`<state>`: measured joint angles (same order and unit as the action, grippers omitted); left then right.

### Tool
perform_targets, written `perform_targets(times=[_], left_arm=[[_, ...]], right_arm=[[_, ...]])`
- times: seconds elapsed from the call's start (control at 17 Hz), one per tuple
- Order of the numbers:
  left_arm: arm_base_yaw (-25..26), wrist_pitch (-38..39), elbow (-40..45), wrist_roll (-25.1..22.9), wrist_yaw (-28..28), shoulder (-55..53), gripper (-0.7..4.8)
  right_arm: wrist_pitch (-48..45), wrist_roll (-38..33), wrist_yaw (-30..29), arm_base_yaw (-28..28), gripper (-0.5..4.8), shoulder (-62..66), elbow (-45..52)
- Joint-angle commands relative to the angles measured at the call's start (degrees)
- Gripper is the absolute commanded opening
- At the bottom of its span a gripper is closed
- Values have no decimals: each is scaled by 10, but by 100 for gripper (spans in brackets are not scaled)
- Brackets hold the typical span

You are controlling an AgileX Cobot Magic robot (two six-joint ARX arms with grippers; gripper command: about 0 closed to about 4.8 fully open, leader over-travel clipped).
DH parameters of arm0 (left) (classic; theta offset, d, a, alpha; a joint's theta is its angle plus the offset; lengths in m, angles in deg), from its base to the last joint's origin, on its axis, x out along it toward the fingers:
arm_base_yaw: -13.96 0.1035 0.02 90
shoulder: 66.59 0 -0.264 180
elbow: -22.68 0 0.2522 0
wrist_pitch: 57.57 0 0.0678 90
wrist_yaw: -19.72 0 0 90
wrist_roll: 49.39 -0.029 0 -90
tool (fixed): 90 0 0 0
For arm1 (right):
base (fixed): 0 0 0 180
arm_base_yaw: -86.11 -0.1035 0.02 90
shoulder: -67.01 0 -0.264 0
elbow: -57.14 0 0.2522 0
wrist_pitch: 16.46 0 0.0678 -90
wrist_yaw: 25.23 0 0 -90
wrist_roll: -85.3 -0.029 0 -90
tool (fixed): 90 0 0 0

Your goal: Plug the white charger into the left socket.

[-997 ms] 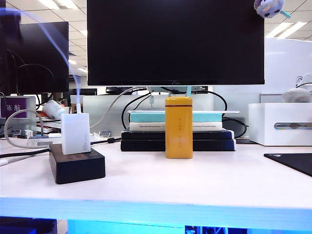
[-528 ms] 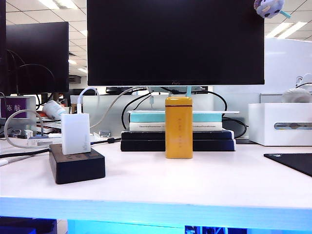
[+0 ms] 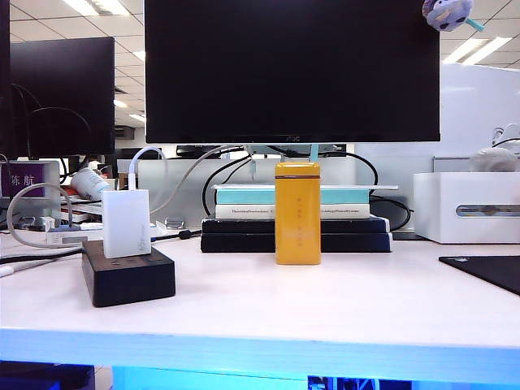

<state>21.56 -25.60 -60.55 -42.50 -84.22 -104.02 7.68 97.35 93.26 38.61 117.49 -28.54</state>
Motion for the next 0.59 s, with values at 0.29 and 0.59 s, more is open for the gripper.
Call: perform_targets(times=[0.29,0.59], left_arm=[[1,127,193,-4,-2,258,-2],[1,2,393,54,-2,334,-3]], right_arm=[[-58,-36,-28,-3,-1,-172,295],[-92,-61,-28,-2,-1,-212,449]])
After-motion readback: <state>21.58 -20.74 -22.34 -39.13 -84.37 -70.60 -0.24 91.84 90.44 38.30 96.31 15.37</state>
